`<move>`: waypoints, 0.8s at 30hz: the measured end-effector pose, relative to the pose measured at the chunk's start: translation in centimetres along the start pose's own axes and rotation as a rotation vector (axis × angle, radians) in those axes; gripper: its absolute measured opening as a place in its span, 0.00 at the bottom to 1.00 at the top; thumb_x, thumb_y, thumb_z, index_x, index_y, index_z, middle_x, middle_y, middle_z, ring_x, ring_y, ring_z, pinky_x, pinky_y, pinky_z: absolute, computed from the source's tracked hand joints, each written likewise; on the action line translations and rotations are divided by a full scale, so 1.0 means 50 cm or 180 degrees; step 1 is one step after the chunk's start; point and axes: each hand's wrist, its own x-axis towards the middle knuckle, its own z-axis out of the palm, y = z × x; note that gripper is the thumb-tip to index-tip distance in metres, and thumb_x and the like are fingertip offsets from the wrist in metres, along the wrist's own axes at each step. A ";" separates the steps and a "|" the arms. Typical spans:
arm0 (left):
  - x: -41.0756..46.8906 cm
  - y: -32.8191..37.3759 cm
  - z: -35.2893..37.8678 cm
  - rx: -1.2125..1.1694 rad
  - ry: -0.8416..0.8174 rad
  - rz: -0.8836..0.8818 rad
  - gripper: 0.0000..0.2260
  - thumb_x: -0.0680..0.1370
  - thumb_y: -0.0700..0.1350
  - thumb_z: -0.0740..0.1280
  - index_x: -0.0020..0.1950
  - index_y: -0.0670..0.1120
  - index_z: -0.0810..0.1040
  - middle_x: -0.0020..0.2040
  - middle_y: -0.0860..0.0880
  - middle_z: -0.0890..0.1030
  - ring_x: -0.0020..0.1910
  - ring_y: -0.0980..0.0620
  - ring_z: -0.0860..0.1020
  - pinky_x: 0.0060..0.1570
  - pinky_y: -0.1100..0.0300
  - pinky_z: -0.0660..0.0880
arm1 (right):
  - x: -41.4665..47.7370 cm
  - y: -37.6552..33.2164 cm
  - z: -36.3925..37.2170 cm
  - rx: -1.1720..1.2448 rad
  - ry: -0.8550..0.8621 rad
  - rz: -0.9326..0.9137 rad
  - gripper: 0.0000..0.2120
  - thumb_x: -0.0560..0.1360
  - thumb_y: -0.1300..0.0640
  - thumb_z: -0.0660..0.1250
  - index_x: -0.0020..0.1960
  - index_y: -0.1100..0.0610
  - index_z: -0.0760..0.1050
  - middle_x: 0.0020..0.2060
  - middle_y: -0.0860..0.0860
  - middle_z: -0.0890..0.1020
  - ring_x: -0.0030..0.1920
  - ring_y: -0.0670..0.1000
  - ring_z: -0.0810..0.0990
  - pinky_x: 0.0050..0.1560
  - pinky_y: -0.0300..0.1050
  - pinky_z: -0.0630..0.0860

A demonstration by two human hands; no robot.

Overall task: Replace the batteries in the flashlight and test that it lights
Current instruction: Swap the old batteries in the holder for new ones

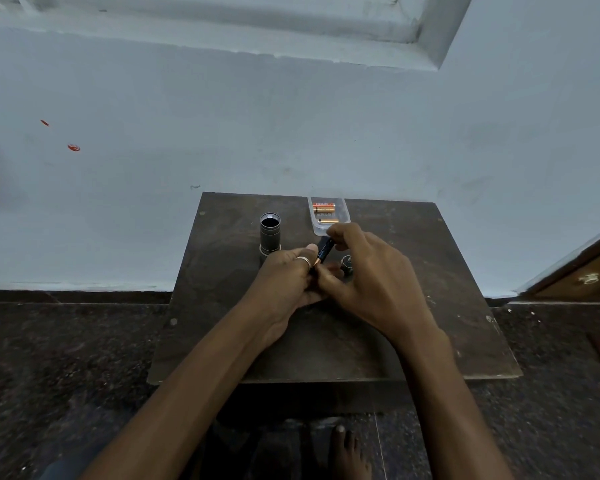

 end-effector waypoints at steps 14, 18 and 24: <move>-0.011 0.014 0.012 -0.0203 -0.0026 0.0017 0.16 0.85 0.45 0.57 0.53 0.39 0.81 0.49 0.41 0.87 0.49 0.47 0.85 0.44 0.56 0.82 | 0.001 -0.006 0.007 0.0474 -0.0070 0.0019 0.12 0.76 0.52 0.66 0.57 0.53 0.72 0.46 0.51 0.82 0.42 0.51 0.80 0.41 0.54 0.79; -0.019 0.021 0.014 -0.0323 -0.0014 0.0009 0.15 0.85 0.45 0.57 0.50 0.40 0.81 0.39 0.46 0.87 0.41 0.51 0.86 0.37 0.59 0.82 | 0.005 0.001 0.003 0.0808 -0.0127 0.0137 0.15 0.73 0.49 0.68 0.59 0.50 0.76 0.47 0.47 0.84 0.47 0.49 0.82 0.46 0.51 0.79; -0.022 0.026 0.017 -0.0425 0.0105 -0.0074 0.13 0.85 0.45 0.59 0.52 0.40 0.80 0.43 0.45 0.88 0.43 0.49 0.87 0.38 0.59 0.82 | 0.010 0.019 0.001 0.1302 0.0026 0.0101 0.09 0.77 0.57 0.71 0.57 0.52 0.83 0.50 0.43 0.86 0.51 0.41 0.83 0.50 0.40 0.80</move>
